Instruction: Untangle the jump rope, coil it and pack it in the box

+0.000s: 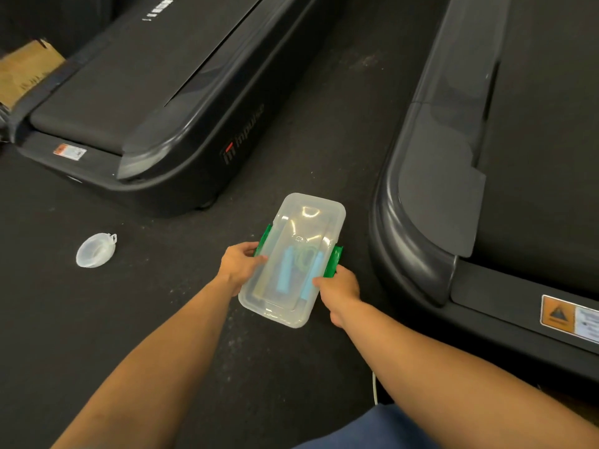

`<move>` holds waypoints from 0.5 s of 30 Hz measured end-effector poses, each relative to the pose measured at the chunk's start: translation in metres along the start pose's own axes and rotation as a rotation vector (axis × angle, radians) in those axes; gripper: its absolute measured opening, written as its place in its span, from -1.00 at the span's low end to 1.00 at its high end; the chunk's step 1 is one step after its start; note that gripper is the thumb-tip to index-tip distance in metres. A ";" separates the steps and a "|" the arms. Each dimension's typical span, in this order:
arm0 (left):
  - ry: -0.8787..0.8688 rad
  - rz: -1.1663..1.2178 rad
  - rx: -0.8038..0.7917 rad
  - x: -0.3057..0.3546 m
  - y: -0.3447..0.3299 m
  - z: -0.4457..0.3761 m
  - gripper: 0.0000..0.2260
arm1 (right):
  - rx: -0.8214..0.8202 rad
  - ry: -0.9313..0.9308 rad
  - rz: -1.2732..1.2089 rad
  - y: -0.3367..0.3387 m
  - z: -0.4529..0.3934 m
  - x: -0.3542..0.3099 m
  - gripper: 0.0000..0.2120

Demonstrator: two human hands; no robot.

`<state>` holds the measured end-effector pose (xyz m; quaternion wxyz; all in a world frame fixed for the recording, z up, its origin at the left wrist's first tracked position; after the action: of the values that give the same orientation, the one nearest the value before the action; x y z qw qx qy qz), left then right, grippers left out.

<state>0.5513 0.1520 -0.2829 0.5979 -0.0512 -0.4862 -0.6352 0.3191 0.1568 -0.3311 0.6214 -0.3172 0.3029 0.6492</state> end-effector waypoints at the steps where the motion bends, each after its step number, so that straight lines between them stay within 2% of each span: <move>1: -0.008 -0.004 0.045 -0.001 0.000 0.001 -0.60 | 0.036 0.035 0.040 0.000 0.002 -0.001 -0.73; 4: -0.057 -0.031 0.153 0.001 -0.003 0.008 -0.64 | 0.110 0.159 0.230 -0.003 0.009 -0.010 -0.77; 8: -0.080 -0.055 0.207 0.005 -0.007 0.010 -0.65 | 0.118 0.257 0.455 -0.004 0.014 -0.021 -0.77; 12: -0.108 -0.145 0.203 0.009 -0.010 0.010 -0.62 | 0.099 0.288 0.511 -0.004 0.016 -0.025 -0.81; 15: -0.130 -0.286 0.161 0.018 -0.011 0.018 -0.60 | 0.027 0.259 0.497 -0.006 0.019 -0.025 -0.72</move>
<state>0.5278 0.1489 -0.2682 0.4707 0.0254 -0.5755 -0.6683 0.3247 0.1569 -0.2995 0.4034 -0.3050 0.4570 0.7317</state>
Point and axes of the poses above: each hand's wrist, its own z-axis away from the middle knuckle, its own y-axis out of the back of the hand, x = y × z, the point moved 5 cm from there along -z, towards the middle knuckle, and after that the axes turned 5 degrees about y, right-handed, at the moved point
